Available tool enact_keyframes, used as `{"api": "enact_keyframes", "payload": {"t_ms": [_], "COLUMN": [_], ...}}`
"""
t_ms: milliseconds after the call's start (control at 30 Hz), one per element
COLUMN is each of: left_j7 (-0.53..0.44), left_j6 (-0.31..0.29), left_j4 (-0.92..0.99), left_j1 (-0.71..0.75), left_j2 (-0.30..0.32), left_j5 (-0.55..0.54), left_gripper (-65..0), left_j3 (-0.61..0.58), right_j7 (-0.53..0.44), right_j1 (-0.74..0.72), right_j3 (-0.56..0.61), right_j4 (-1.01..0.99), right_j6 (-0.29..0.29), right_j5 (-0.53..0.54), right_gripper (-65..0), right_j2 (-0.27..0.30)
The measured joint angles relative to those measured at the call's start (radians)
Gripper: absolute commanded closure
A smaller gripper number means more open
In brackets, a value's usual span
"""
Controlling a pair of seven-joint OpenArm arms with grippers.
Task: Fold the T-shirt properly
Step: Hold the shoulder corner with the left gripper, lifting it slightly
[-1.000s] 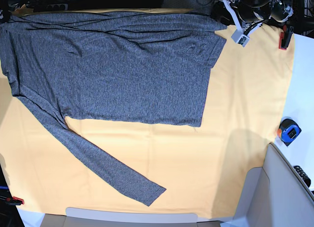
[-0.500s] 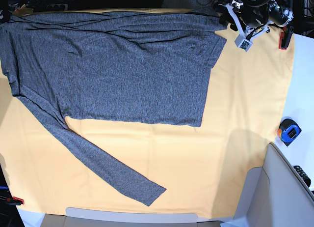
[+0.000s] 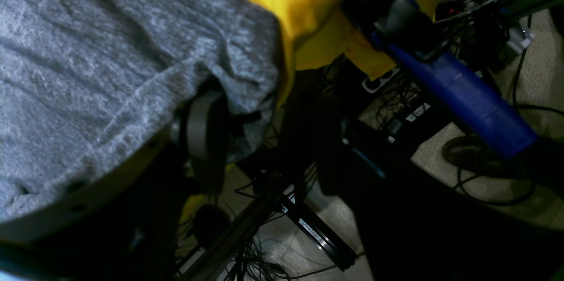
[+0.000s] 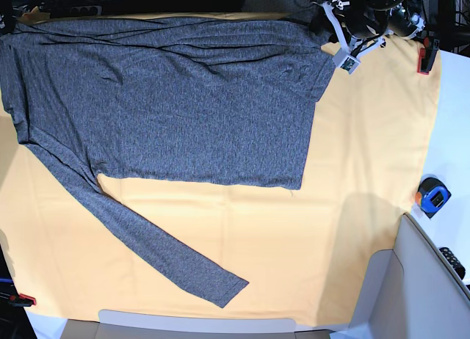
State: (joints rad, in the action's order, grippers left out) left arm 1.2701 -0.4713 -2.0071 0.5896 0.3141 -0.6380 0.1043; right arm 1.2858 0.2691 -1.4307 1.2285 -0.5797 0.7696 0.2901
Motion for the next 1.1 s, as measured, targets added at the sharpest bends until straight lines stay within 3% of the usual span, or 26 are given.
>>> {"api": "enact_keyframes", "payload": {"t_ms": [67,233,900,1100], "left_j7": [-0.001,-0.003,0.012,0.012], "left_j6": [0.0,0.0,0.0,0.0], "left_j4": [0.0,0.004,-0.033,-0.034], "left_j1": [0.0,0.0,-0.058,-0.098], "left_j2": [0.0,0.0,-0.005,-0.046], "left_j5": [0.0,0.003,0.0,-0.003], "left_gripper": [-19.0,-0.4,-0.2,-0.2], "left_j3": [0.0,0.0,0.008,0.095], "right_j7": [-0.001,0.0,0.0,0.0], "right_j1": [0.0,0.0,0.0,0.0], "right_j3": [0.0,0.0,0.0,0.0], "right_j4": [0.0,0.0,0.0,0.0], "right_j6": [0.0,0.0,0.0,0.0], "right_j5": [0.0,0.0,0.0,0.0], "right_gripper": [-28.2,-28.2,-28.1,-28.1], "right_j2": [0.0,0.0,0.0,0.0]}}
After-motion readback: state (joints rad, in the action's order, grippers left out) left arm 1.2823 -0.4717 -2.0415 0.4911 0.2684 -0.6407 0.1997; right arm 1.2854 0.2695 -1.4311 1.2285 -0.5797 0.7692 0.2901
